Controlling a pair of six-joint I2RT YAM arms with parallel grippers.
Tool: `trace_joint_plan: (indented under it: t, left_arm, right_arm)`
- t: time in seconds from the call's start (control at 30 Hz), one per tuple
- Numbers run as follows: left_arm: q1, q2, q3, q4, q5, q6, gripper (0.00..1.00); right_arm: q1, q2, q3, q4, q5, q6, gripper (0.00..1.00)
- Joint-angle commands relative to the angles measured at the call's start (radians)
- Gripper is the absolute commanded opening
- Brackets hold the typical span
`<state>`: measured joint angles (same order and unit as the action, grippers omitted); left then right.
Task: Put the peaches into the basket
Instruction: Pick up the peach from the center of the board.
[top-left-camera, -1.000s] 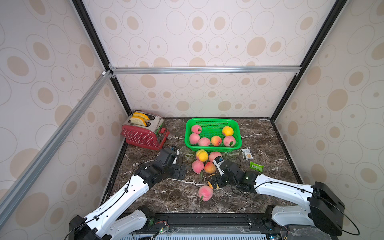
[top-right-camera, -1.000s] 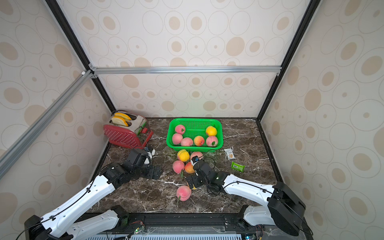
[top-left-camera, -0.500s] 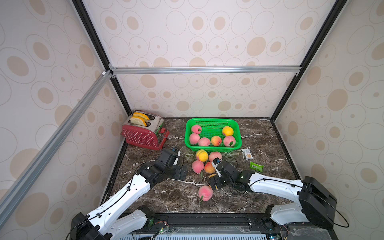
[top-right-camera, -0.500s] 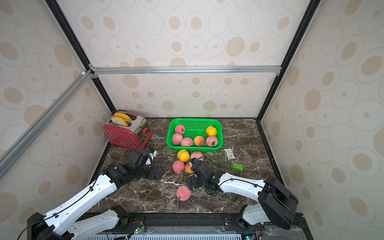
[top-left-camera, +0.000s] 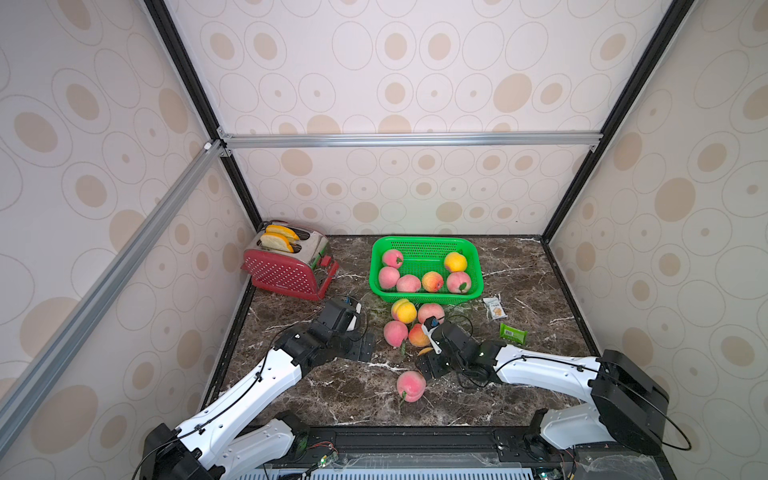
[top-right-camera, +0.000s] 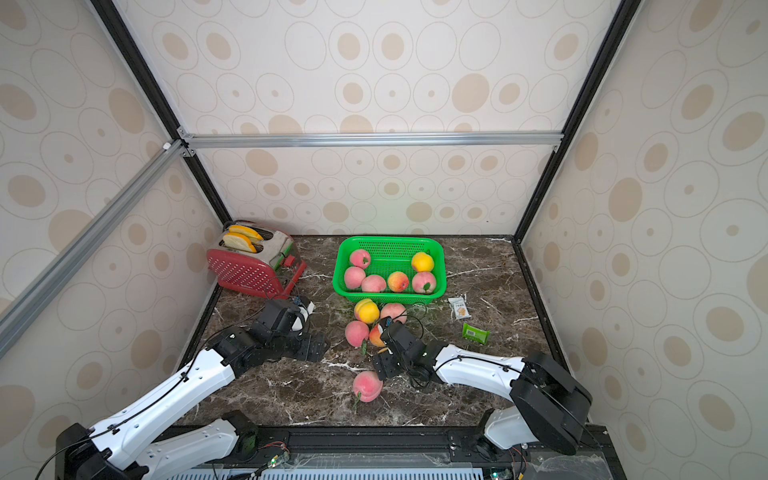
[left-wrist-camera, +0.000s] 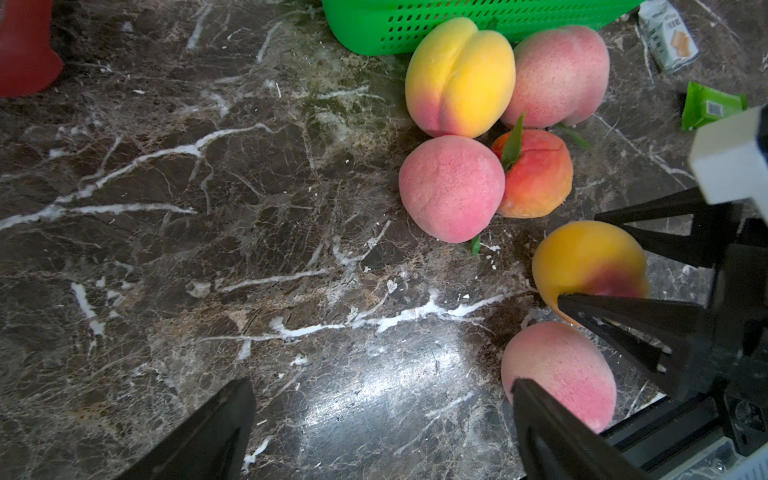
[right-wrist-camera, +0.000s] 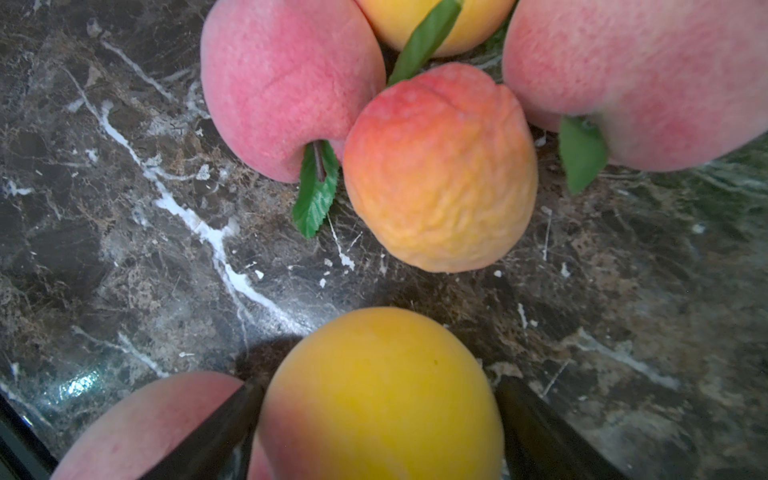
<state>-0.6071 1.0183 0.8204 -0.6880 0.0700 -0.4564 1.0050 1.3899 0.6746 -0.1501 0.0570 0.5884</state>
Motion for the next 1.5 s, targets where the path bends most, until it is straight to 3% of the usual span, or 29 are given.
trace_joint_plan:
  t: [0.0,0.53,0.97,1.2,1.47]
  left_arm:
    - [-0.002,0.006,0.005,0.015,0.0,-0.012,0.99]
    - [-0.002,0.021,0.02,0.02,-0.013,-0.002,0.99]
    - [-0.002,0.044,0.058,0.007,-0.035,0.026,0.99]
    - [-0.002,0.042,0.087,-0.013,-0.048,0.047,0.99]
    - [-0.002,0.042,0.092,-0.029,-0.049,0.065,0.99]
  right_arm:
    - [0.006,-0.007,0.012,-0.009,0.002,0.008,0.88]
    - [0.006,-0.053,-0.012,-0.033,0.02,0.005,0.83]
    - [-0.005,-0.269,0.109,-0.256,0.119,-0.098,0.85]
    - [-0.101,-0.25,0.27,-0.314,0.072,-0.208,0.87]
    - [-0.309,-0.085,0.461,-0.303,-0.081,-0.32,0.88]
